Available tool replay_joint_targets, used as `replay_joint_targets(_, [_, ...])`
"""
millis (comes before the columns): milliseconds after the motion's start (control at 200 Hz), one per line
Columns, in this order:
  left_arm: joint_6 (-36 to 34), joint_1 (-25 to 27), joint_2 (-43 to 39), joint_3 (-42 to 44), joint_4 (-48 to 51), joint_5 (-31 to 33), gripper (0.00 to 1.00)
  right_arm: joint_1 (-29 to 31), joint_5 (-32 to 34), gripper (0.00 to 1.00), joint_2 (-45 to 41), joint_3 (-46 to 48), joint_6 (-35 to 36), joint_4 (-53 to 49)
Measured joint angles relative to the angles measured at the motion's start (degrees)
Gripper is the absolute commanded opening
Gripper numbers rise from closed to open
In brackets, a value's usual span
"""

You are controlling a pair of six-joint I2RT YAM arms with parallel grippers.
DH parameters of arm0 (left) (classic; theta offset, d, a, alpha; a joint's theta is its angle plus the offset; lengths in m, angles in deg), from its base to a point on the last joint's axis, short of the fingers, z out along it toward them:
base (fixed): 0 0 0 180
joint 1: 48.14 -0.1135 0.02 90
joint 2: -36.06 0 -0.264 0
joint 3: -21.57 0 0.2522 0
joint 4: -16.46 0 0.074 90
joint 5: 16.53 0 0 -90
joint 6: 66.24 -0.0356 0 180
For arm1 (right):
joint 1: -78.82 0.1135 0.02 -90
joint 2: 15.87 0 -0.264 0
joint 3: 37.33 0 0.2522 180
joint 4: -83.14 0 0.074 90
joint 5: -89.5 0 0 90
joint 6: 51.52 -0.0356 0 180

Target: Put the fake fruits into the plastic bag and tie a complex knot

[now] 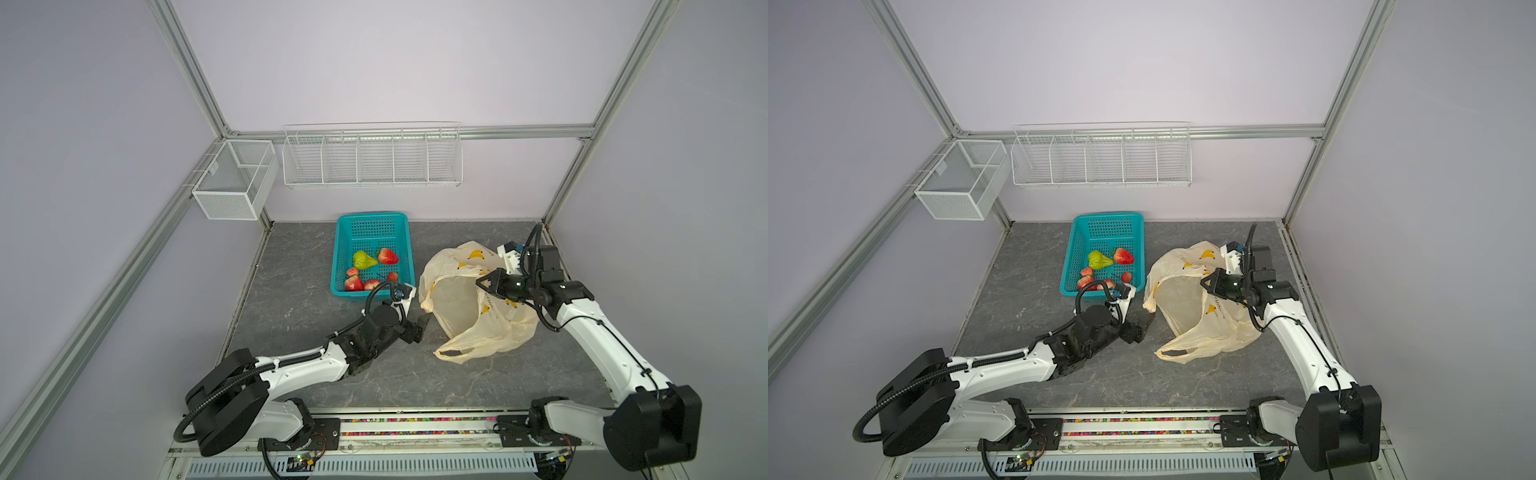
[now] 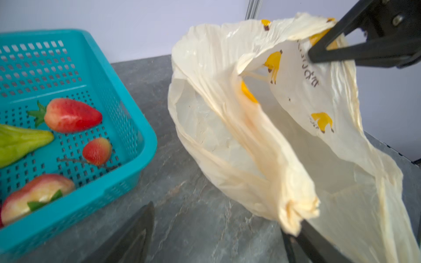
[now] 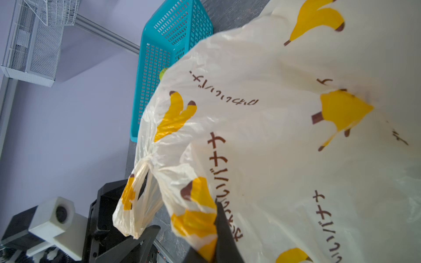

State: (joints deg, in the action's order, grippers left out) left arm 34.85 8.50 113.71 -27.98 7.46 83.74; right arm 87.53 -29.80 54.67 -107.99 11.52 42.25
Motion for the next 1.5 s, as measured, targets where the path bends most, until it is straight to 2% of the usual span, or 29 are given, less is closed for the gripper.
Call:
replay_joint_targets(180, [-3.6, 0.0, 5.3, -5.8, -2.4, 0.0, 0.8, 0.0, -1.7, 0.08, 0.3, -0.5, 2.7, -1.7])
replay_joint_targets(385, [-8.5, 0.0, 9.9, -11.0, -2.0, 2.5, 0.6, 0.0, -1.6, 0.08, 1.8, -4.7, 11.0, -8.2])
replay_joint_targets(430, [-9.4, 0.0, 10.6, -12.2, -1.2, 3.2, 0.59, 0.0, -1.0, 0.08, 1.8, -5.4, 12.6, -9.5])
replay_joint_targets(480, [-9.8, 0.0, 10.9, -13.0, -0.1, 3.7, 0.6, 0.0, -0.2, 0.08, 1.8, -6.1, 14.1, -10.8])
replay_joint_targets(555, [-9.8, 0.0, 10.8, -13.4, 1.8, 4.0, 0.72, 0.0, 0.8, 0.08, 1.7, -6.5, 15.5, -11.8])
replay_joint_targets(650, [-9.1, 0.0, 10.6, -13.5, 5.0, 3.8, 0.78, 0.0, 1.3, 0.08, 1.7, -6.5, 15.9, -12.1])
replay_joint_targets(835, [-8.2, 1.3, 8.9, -12.9, 9.6, 4.3, 0.82, 0.0, 1.5, 0.08, 1.7, -6.5, 15.6, -12.0])
replay_joint_targets(975, [-8.2, 3.0, 8.4, -12.3, 13.0, 5.6, 0.81, 0.0, 2.2, 0.08, 1.7, -6.5, 15.4, -12.0])
replay_joint_targets(1045, [-8.5, 4.0, 8.4, -11.8, 14.2, 6.7, 0.74, 0.0, 2.4, 0.08, 1.7, -6.5, 15.4, -12.0])
replay_joint_targets(1095, [-8.9, 4.5, 8.4, -11.5, 14.8, 7.7, 0.62, 0.0, 2.4, 0.08, 1.7, -6.5, 15.4, -11.9])
replay_joint_targets(1180, [-8.7, 4.8, 8.5, -11.5, 15.2, 9.0, 0.37, 0.1, 2.8, 0.11, 1.7, -6.5, 16.0, -11.8])
replay_joint_targets(1250, [-8.9, 4.7, 8.5, -11.7, 15.4, 9.5, 0.09, 0.4, 4.5, 0.14, 1.7, -6.5, 17.4, -11.9])
replay_joint_targets(1280, [-8.9, 4.7, 8.5, -12.0, 15.6, 9.5, 0.02, 0.7, 5.7, 0.14, 1.7, -6.5, 18.2, -12.0])
replay_joint_targets(1405, [-7.2, 4.7, 6.8, -14.3, 18.8, 7.0, 0.0, 3.8, 13.5, 0.22, 1.7, -6.7, 21.7, -13.0])
replay_joint_targets(1500, [-4.9, 4.7, 2.9, -18.2, 22.7, 2.0, 0.0, 7.7, 20.7, 0.27, 1.7, -6.7, 24.2, -13.0])
